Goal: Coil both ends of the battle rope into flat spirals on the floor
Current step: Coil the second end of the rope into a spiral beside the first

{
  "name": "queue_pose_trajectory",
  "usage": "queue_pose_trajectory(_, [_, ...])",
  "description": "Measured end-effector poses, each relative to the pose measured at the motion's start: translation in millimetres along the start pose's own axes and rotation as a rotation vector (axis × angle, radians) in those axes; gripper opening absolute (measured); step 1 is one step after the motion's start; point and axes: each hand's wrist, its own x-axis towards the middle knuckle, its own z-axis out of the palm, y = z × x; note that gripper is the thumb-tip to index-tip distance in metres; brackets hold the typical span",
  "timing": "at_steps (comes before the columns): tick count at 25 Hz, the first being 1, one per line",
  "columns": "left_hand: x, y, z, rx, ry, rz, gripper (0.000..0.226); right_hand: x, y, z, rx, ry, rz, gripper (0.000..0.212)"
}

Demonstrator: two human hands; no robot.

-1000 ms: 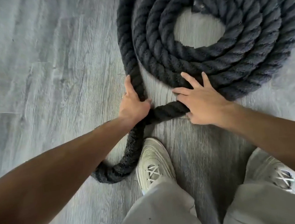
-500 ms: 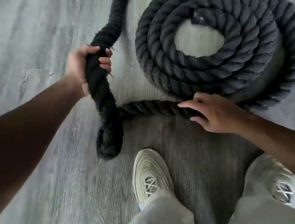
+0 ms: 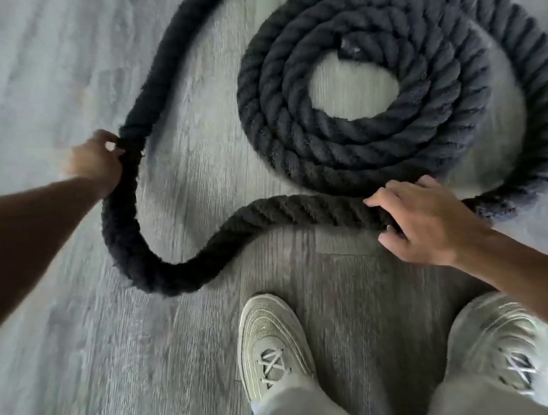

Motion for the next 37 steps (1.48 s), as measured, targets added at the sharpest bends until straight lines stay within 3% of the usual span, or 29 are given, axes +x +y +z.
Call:
queue_pose_trajectory(2, [-18.6, 12.3, 23.4, 0.18, -0.004, 0.164, 0.027, 0.4, -5.7, 1.6, -0.072, 0.078, -0.033, 0.045])
queue_pose_trajectory(4, [-33.2, 29.5, 34.7, 0.165, -0.004, 0.191, 0.029, 7.9, -14.1, 4.6, -0.093, 0.073, -0.02, 0.054])
queue_pose_trajectory(7, [-39.6, 37.3, 39.3, 0.167, -0.019, 0.14, 0.045, 24.9, -24.2, 8.8, -0.073, -0.156, 0.082, 0.096])
queue_pose_trajectory(9, [-40.4, 37.6, 36.9, 0.184, -0.056, 0.142, 0.05, 30.5, -26.5, 13.1, -0.141, -0.24, 0.122, 0.107])
queue_pose_trajectory(14, [-47.8, 44.5, 33.2, 0.277, -0.129, 0.139, 0.06, 61.7, -20.4, -4.0, -0.172, -0.26, 0.178, 0.106])
queue_pose_trajectory(18, [-70.6, 29.6, 44.9, 0.391, -0.302, 0.088, 0.072, 90.4, -11.2, -20.0, -0.132, -0.338, 0.23, 0.101])
queue_pose_trajectory(20, [-68.6, 12.3, 49.2, 0.21, -0.3, 0.066, 0.076, 96.3, -2.2, -29.9, -0.081, -0.347, 0.212, 0.089])
queue_pose_trajectory(24, [-70.6, -33.7, 39.4, -0.644, -0.132, -0.152, 0.064, 89.5, 17.2, -40.4, -0.006, -0.306, 0.183, 0.078])
queue_pose_trajectory(25, [-80.7, -46.3, 41.5, -0.738, -0.089, -0.225, 0.065, 82.8, 18.9, -39.6, -0.004, -0.287, 0.168, 0.078])
queue_pose_trajectory(27, [-108.5, -61.6, 54.4, -0.636, -0.006, -0.23, 0.063, 66.8, 19.6, -34.4, -0.018, -0.25, 0.129, 0.081])
queue_pose_trajectory(30, [-130.3, -77.6, 85.1, -0.199, 0.169, -0.015, 0.047, 38.8, 15.0, -22.8, -0.07, -0.278, 0.112, 0.1])
queue_pose_trajectory(34, [-126.2, -65.4, 79.5, -0.121, 0.13, 0.003, 0.045, 18.6, 17.3, -3.7, -0.207, -0.349, 0.071, 0.127])
queue_pose_trajectory(37, [-138.9, -57.1, 74.0, -0.116, 0.071, -0.005, 0.063, 22.6, 21.2, -2.0, -0.166, -0.332, 0.063, 0.123])
